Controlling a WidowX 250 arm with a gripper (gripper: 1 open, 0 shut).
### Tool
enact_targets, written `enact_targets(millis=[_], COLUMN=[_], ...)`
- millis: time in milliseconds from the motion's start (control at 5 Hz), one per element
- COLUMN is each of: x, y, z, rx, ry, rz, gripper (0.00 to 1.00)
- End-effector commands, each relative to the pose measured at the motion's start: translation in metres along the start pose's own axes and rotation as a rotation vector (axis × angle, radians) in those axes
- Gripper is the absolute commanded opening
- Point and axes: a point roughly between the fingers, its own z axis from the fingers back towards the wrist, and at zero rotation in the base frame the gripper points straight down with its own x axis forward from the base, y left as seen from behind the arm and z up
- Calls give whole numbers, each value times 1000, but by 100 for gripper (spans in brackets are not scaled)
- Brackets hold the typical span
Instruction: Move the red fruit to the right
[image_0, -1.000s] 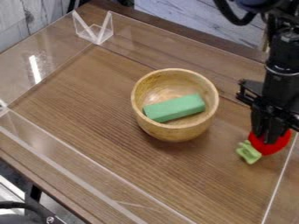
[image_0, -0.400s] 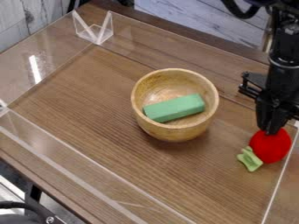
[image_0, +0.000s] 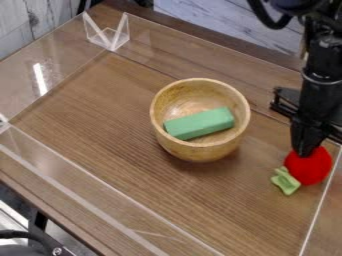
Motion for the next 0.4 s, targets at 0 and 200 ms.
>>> enact_targets(millis=[0,200], x=[-1,-7], y=[7,5], z=[6,7], rx=[-1,16], ry=[-35,-37], rz=[-17,14], gripper=[100,100])
